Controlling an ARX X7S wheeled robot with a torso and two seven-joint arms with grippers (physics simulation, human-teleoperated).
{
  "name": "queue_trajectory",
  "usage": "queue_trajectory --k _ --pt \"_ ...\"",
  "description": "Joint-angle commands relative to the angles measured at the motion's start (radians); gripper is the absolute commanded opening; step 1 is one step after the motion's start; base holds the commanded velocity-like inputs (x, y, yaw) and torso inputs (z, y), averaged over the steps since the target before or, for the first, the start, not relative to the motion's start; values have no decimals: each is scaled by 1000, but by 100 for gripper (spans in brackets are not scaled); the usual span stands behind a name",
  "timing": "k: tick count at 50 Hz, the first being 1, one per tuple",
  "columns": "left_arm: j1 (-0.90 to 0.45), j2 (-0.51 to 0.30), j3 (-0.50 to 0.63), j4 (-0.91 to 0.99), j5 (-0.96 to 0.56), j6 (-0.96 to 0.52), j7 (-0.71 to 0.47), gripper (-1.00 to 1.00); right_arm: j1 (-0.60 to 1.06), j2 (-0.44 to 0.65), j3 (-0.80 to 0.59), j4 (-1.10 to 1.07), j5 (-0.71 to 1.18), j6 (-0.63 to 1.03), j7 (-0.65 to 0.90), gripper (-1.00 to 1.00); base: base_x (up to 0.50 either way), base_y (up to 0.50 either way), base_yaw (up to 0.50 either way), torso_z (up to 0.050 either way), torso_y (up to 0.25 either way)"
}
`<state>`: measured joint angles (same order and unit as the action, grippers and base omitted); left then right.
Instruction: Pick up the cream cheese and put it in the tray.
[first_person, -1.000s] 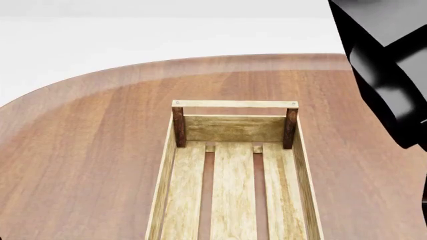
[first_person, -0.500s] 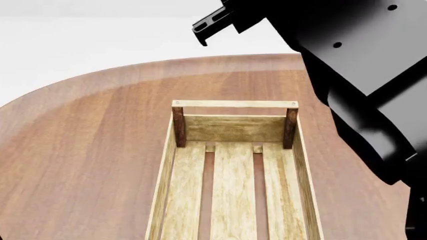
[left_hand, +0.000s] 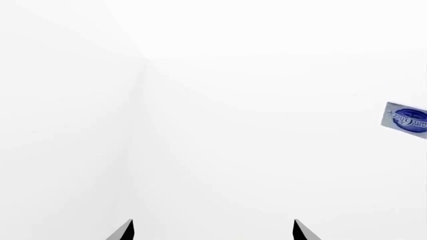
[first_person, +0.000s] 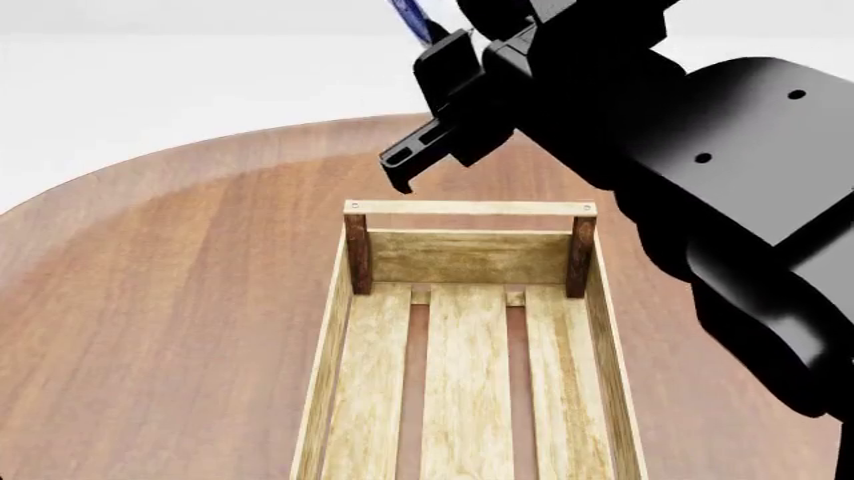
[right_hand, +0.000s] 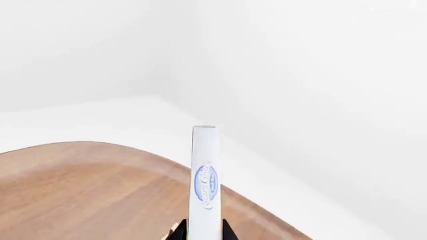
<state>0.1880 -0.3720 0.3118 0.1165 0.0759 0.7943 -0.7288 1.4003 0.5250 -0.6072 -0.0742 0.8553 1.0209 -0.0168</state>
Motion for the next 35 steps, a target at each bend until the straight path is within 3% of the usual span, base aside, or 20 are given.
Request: queue_trajectory --k 1,12,35 --pt "2 0 2 6 4 -4 -3 100 -45 49 -7 -15 -5 -15 -60 -100 0 0 0 0 0" --pt "4 -3 -1 4 2 10 -10 100 -83 102 -119 -79 -41 -11 -142 -100 0 0 0 0 0" --pt "0 -4 6 1 4 9 -15 100 -106 129 -119 -59 -9 16 -158 -100 0 0 0 0 1"
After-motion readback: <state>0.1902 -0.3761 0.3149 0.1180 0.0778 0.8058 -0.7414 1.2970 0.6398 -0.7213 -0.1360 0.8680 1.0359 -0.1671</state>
